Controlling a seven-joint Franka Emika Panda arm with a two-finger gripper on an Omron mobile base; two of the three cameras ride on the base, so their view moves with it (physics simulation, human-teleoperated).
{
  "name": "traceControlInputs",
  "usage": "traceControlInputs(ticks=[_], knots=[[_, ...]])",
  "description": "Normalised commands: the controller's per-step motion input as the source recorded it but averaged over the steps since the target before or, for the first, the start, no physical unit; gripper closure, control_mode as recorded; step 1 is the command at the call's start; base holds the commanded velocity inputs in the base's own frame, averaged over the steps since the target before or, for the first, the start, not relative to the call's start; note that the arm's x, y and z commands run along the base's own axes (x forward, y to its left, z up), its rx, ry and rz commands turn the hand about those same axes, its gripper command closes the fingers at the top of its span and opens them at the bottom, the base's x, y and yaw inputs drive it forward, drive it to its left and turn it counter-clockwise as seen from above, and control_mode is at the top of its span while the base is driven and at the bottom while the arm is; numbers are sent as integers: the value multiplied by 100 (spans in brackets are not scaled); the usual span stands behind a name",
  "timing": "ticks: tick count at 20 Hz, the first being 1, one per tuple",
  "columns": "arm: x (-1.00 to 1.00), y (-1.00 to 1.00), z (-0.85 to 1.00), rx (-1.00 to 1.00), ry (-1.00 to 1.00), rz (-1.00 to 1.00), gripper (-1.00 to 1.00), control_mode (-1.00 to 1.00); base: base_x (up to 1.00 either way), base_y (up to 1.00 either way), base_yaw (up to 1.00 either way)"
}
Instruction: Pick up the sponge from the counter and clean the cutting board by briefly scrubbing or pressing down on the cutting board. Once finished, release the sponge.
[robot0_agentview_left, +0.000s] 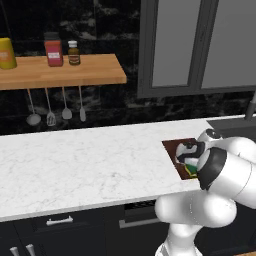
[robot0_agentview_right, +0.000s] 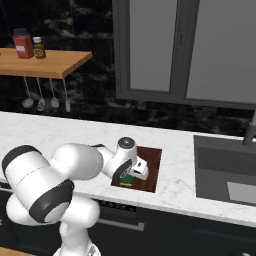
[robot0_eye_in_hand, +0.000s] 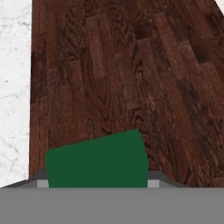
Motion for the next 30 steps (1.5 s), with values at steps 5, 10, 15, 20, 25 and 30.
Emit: traceControlInputs(ticks=[5,10,15,20,25,30], knots=[[9,-18,-4,1,0,0,100,-100,0,0,0],[0,-16,-52,0,0,0,100,-100,0,0,0],[4,-19,-17,2,0,0,100,-100,0,0,0],[5,-43,10,3,0,0,100,-100,0,0,0],[1,-47,2,0,-3,0,100,-100,0,0,0],[1,-28,-17,0,-6,0,100,-100,0,0,0]])
